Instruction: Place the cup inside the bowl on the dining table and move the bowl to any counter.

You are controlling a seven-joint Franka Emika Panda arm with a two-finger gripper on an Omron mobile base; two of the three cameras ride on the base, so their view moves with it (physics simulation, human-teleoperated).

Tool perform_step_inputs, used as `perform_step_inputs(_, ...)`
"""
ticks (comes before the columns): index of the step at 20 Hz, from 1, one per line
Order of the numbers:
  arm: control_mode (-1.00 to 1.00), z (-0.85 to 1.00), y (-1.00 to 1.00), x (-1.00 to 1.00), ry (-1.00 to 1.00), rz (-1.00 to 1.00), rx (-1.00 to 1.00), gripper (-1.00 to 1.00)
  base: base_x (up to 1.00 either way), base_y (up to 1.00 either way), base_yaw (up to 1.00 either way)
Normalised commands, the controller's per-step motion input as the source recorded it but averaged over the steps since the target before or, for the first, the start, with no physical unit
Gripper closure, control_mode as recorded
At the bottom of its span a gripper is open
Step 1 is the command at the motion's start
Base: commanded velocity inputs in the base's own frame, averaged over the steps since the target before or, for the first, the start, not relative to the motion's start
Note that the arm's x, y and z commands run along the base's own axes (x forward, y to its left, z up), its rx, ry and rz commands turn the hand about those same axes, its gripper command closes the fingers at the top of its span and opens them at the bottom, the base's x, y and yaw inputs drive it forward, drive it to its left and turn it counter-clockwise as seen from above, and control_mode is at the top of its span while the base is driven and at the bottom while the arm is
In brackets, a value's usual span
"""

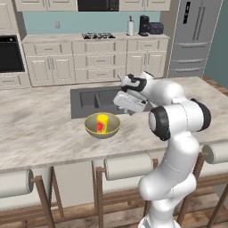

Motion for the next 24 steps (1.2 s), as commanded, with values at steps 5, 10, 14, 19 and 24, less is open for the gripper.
perform_step_inputs(5,-1.0,-0.03,0.0,0.0,0.01,0.24,0.0,-1.0,0.0,0.0,0.0)
perform_step_inputs(10,-1.0,-0.07,0.0,0.0,0.0,0.11,0.0,-1.0,0.0,0.0,0.0)
perform_step_inputs(14,-1.0,-0.35,0.0,0.0,0.0,0.04,0.0,-1.0,0.0,0.0,0.0)
perform_step_inputs(19,-1.0,-0.24,0.02,0.0,0.0,0.04,0.0,-1.0,0.0,0.0,0.0)
perform_step_inputs(24,-1.0,-0.11,0.08,0.0,0.0,0.05,0.0,-1.0,0.0,0.0,0.0)
